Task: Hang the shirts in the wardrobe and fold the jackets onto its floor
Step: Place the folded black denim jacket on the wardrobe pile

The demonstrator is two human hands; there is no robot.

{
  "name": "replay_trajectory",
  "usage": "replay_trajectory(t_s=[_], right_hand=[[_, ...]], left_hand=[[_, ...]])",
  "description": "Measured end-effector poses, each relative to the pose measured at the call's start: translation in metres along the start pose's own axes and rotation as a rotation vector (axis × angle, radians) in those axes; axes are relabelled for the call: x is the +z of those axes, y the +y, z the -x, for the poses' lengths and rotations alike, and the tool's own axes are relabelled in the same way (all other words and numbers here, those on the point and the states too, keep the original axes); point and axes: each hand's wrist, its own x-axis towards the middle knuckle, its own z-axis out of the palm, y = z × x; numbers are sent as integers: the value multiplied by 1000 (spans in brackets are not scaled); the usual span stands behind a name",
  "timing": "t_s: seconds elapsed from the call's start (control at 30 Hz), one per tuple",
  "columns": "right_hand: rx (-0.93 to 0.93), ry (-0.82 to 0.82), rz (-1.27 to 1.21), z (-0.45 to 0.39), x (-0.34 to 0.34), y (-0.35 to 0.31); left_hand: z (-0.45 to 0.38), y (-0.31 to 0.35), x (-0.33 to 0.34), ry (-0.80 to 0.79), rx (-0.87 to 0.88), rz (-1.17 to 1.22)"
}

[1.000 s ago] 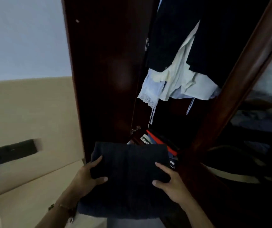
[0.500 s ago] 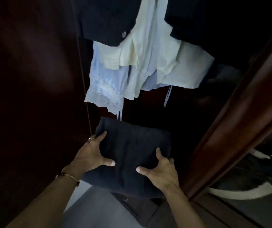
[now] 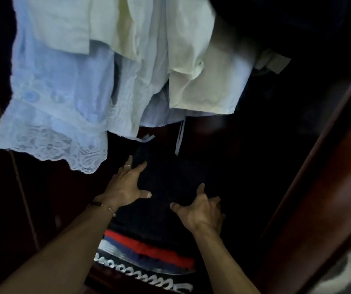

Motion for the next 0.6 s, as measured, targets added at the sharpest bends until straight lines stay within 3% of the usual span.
replay_trajectory(t_s=[0.07, 0.13, 0.27, 0.33, 0.47, 0.6], right_hand=[[2, 5, 85, -11, 14, 5], [-24, 22, 209, -18, 26, 11], [-184, 171, 467, -20, 36, 12], [-318, 199, 479, -14, 39, 4], [-341, 28, 386, -3, 60, 10], [-315, -46, 362, -17, 64, 22]], left_hand=[[-6, -1, 21, -82, 5, -164], [-2, -6, 41, -45, 1, -254], [9, -13, 59, 349, 225, -251], [20, -19, 68, 430, 333, -290], [31, -37, 77, 197, 234, -381], [19, -30, 69, 126, 187, -363]])
